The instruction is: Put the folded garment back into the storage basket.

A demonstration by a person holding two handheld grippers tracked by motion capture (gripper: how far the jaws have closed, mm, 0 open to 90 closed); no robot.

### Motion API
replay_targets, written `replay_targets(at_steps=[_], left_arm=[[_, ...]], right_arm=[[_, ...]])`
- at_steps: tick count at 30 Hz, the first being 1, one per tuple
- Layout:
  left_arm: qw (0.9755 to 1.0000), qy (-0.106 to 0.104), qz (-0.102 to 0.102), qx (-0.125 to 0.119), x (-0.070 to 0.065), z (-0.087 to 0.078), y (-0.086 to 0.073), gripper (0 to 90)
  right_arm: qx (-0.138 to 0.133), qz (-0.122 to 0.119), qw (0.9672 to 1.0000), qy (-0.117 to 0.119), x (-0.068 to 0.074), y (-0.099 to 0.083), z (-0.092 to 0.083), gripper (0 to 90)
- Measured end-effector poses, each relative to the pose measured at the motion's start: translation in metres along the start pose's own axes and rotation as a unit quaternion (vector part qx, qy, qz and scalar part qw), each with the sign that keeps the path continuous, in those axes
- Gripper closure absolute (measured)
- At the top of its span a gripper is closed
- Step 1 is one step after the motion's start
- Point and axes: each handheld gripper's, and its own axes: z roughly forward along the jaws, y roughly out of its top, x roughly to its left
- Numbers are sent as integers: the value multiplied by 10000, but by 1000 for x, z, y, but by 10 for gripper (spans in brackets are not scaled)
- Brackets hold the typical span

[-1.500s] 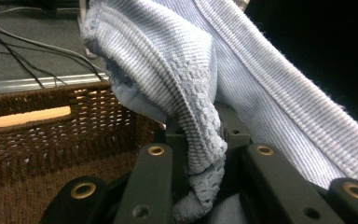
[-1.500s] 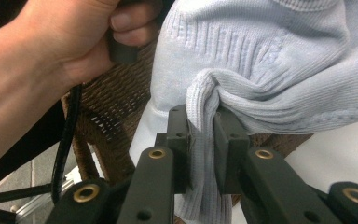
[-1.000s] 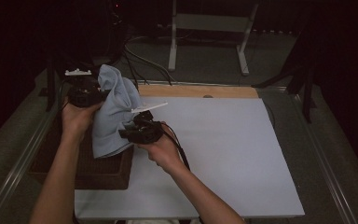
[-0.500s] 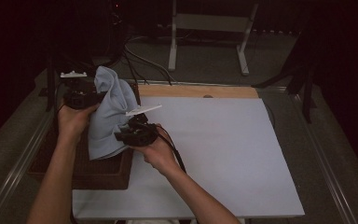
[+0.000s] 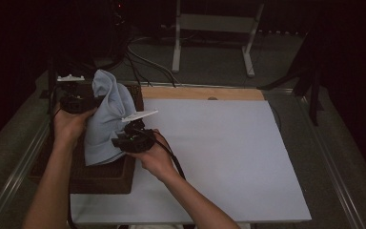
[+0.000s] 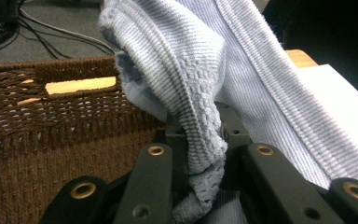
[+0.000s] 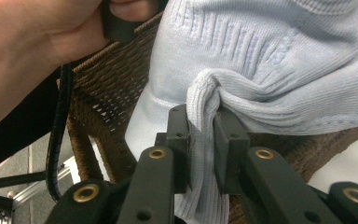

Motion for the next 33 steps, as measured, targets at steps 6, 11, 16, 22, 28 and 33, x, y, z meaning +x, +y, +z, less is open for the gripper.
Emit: replay_targets(at_steps=[6,11,16,22,28,33], left_arm=[[10000,39,-10,7,4,-3,-2,802],[10000,63,-9,14,6,-4,-4,803],[10000,74,-6,18,8,-5,-5,803],[10000,92,-11,36,11,-6,-7,803],[10000,85,-12,34,14,-7,-9,803],[9999,114,-7,38,17,-8,-11,803]], right_arm=[[21,-33,10000,8,4,0,5,790],[47,-28,10000,34,7,-1,11,790],[66,-20,10000,54,8,-2,15,790],[103,-50,9999,94,12,-3,20,790],[134,-51,9998,119,16,-3,25,790],[150,-57,9998,148,18,-2,29,790]])
